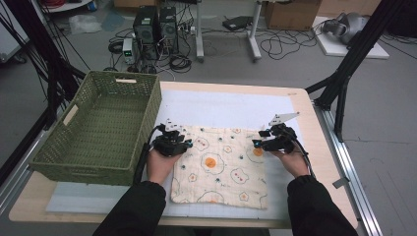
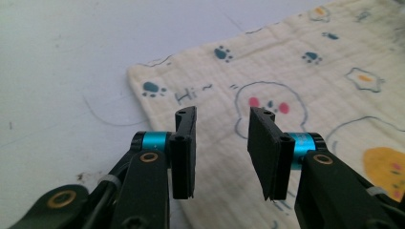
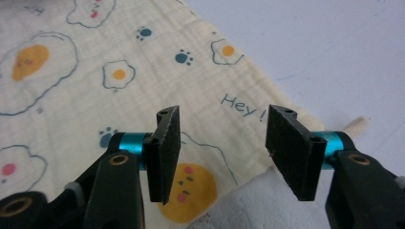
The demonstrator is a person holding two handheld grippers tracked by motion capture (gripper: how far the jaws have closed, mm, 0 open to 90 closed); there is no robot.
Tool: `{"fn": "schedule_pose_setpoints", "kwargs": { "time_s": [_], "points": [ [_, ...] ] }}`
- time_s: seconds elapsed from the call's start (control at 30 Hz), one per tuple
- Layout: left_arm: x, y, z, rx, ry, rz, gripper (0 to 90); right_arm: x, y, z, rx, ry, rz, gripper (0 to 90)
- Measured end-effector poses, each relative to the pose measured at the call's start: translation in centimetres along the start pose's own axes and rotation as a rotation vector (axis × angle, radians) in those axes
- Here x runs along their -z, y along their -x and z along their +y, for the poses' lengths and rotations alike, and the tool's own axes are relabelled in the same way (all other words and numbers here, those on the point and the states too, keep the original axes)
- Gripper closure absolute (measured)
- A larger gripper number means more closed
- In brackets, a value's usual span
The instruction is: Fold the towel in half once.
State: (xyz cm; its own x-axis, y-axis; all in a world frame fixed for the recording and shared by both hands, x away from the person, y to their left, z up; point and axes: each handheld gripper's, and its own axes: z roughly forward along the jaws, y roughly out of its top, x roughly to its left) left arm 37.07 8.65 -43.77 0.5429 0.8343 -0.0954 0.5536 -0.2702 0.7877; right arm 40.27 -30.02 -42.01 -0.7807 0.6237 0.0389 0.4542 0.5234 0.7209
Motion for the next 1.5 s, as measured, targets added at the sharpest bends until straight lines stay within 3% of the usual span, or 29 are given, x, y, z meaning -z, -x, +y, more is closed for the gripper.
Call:
{"fn": "schedule_pose_setpoints", "kwargs": {
  "time_s": [0.1, 0.27, 0.37, 0.4, 0.47, 0.6, 0.7, 0.83, 1.0, 1.07, 1.13, 1.3, 1.5],
  "points": [
    [-0.5, -0.4, -0.2, 0.010, -0.034, 0.044, 63.8, -0.7, 0.1, -0.4, -0.004, -0.031, -0.015, 51.1],
    [-0.7, -0.3, -0.3, -0.032, -0.047, 0.084, 72.8, -1.7, 0.1, -0.7, -0.002, -0.079, -0.022, 62.2],
    [-0.6, -0.5, -0.3, -0.014, -0.044, 0.096, 84.5, -1.9, -0.2, -0.6, 0.008, -0.075, -0.011, 74.9],
    [-0.6, -0.6, -0.3, -0.012, -0.049, 0.093, 86.3, -1.9, -0.2, -0.6, 0.007, -0.074, 0.008, 81.9],
    [-0.6, -0.5, -0.3, -0.020, -0.050, 0.096, 87.7, -2.0, -0.3, -0.5, 0.007, -0.073, 0.018, 86.7],
    [-0.3, -0.4, -0.2, -0.020, -0.044, 0.086, 88.5, -1.9, -0.3, -0.5, -0.003, -0.074, 0.027, 88.1],
    [0.4, -0.3, 0.0, -0.007, -0.005, 0.074, 88.6, -1.2, -0.2, -0.4, -0.001, -0.055, 0.031, 88.1],
    [1.4, 0.2, 0.3, -0.006, 0.041, 0.046, 88.6, 0.7, -0.3, -0.2, 0.002, -0.001, 0.038, 88.1],
    [3.5, 1.3, -0.1, -0.032, 0.103, 0.034, 88.6, 3.1, -1.2, -0.3, -0.009, 0.033, 0.087, 88.0],
    [4.3, 1.6, -0.6, -0.036, 0.115, 0.014, 88.6, 3.9, -2.0, -0.4, 0.020, 0.036, 0.090, 88.0],
    [5.1, 1.9, -1.2, -0.068, 0.116, 0.020, 88.6, 4.5, -2.8, -0.9, 0.032, 0.063, 0.107, 88.0],
    [6.1, 2.2, -3.3, -0.083, 0.077, -0.004, 88.6, 5.1, -4.6, -2.6, 0.039, 0.054, 0.140, 88.0],
    [6.6, 2.8, -5.0, -0.109, 0.016, -0.046, 88.2, 4.5, -6.4, -4.6, 0.056, -0.006, 0.170, 87.8]
  ]
}}
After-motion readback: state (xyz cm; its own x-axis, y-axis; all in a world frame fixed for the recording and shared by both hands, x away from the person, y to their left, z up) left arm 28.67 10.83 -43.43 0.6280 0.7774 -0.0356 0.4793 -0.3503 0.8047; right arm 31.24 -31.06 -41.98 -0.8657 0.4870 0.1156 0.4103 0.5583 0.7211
